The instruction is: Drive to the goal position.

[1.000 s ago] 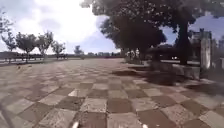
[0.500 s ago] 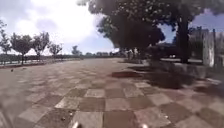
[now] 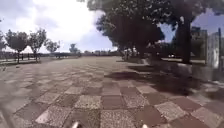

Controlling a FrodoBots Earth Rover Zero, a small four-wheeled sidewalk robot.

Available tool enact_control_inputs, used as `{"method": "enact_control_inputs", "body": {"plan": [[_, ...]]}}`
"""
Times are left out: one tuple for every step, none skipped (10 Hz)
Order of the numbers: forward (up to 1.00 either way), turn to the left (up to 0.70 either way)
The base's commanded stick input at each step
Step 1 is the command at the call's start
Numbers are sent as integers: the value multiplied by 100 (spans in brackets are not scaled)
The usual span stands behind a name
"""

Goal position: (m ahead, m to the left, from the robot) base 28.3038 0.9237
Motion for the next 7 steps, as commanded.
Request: {"method": "enact_control_inputs", "body": {"plan": [[70, 0], [70, 0], [70, 0], [70, 0], [70, 0], [70, 0], [70, 0]]}}
